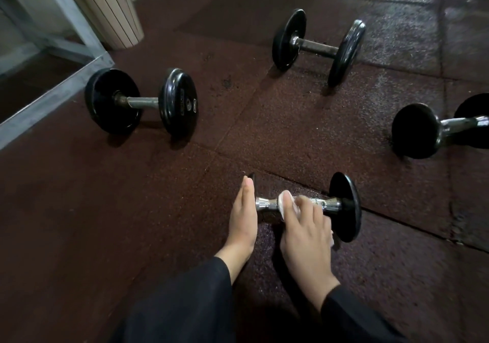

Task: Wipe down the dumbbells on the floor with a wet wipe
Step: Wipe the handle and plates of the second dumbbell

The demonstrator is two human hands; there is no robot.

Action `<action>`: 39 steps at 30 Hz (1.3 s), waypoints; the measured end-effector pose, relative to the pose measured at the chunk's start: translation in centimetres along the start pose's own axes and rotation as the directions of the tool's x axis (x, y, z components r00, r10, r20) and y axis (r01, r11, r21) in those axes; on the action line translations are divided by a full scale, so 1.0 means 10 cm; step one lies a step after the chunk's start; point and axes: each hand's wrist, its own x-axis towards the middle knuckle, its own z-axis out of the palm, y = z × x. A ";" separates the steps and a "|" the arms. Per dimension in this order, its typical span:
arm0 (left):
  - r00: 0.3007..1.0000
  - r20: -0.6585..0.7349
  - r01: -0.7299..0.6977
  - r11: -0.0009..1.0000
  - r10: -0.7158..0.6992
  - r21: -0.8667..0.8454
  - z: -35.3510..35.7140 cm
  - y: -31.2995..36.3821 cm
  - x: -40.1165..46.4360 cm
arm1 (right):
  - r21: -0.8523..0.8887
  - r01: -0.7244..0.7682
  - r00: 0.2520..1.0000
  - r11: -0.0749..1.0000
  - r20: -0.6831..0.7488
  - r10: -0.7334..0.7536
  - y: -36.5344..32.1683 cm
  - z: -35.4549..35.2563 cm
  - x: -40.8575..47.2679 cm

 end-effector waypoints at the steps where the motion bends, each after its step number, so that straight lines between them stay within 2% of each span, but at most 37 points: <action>1: 1.000 0.002 0.005 1.000 -0.005 0.002 0.00 -0.01 0.01 | 0.017 -0.025 0.999 1.000 0.026 0.025 -0.05 -0.02 0.11; 4: 1.000 0.003 0.014 1.000 -0.014 0.017 0.00 -0.02 0.03 | 0.118 0.032 0.996 0.992 0.077 -0.041 -0.19 0.01 0.36; 7: 1.000 -0.005 0.024 0.999 -0.024 0.027 -0.01 -0.01 0.03 | 0.048 0.116 0.987 0.992 0.105 -0.121 -0.20 -0.01 0.33; 10: 1.000 -0.005 -0.006 1.000 0.006 0.008 -0.01 0.01 0.01 | -0.118 0.044 0.994 0.992 0.101 -0.032 -0.02 -0.12 0.25; 13: 1.000 -0.001 -0.013 1.000 0.013 0.009 0.00 0.00 0.02 | -0.181 -0.014 0.995 0.983 0.091 0.031 0.01 -0.13 0.37; 19: 0.999 -0.027 0.022 1.000 -0.022 0.001 0.01 0.00 0.02 | -0.079 0.095 0.995 0.992 0.025 -0.093 -0.21 -0.03 0.14; 25: 1.000 -0.026 -0.015 1.000 0.015 -0.004 0.02 0.02 -0.01 | -0.114 0.048 0.999 0.992 -0.015 -0.050 0.10 0.05 -0.25; 28: 0.999 -0.029 -0.014 1.000 0.013 -0.017 0.02 0.02 0.01 | -0.050 0.115 0.993 0.992 0.020 -0.114 0.09 0.09 -0.26; 30: 0.999 -0.033 -0.012 1.000 0.011 -0.021 0.03 0.02 0.00 | -0.074 0.137 0.988 0.988 0.078 -0.132 0.07 0.09 -0.33; 36: 0.999 -0.045 -0.013 1.000 0.013 -0.005 0.03 0.00 0.02 | -0.139 -0.134 0.970 0.981 0.185 0.159 0.15 -0.13 -0.22; 39: 0.998 -0.060 -0.005 1.000 0.005 -0.004 0.03 -0.01 0.04 | -0.137 -0.161 0.954 0.977 0.231 0.190 0.08 -0.17 0.06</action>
